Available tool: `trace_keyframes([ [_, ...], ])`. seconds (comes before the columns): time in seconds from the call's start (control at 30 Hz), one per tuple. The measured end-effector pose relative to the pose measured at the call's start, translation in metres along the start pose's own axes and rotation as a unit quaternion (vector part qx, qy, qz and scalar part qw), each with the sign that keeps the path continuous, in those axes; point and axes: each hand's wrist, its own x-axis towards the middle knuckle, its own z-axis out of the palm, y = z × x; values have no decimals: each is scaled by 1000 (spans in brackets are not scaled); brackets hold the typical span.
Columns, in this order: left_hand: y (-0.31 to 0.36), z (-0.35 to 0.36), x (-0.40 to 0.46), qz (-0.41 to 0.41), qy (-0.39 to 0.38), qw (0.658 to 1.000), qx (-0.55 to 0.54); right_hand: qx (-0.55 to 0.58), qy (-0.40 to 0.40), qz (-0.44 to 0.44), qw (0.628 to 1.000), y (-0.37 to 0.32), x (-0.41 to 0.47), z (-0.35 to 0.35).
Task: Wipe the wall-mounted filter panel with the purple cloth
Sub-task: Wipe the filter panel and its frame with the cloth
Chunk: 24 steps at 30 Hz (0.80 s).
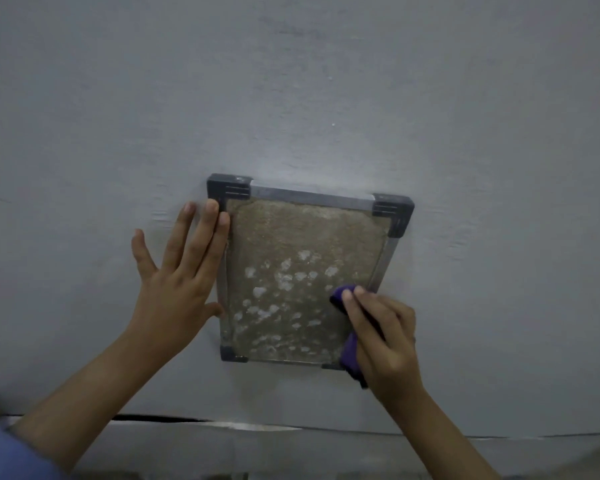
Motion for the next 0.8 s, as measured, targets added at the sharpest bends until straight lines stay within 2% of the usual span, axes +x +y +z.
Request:
trace_keyframes([
  [0.1, 1, 0, 1, -2, -6, 1000, 3, -27, 14, 0, 1000, 6, 15, 7],
  [0.3, 1, -2, -1, -4, -8, 1000, 11, -31, -102, -37, 994, -6, -26, 9],
  [0.37, 1, -3, -1, -2, -6, 1000, 11, -17, -93, -28, 995, -9, -22, 4],
  [0.53, 1, -2, -1, -4, -1, 1000, 17, -21, 11, -4, 1000, 1, 18, 0],
  [0.67, 1, 1, -4, -8, 16, 999, 41, -65, -24, -26, 997, 1, 5, 8],
  [0.8, 1, 9, -17, 3, 29, 999, 31, -54, -77, -27, 995, -7, -16, 8],
])
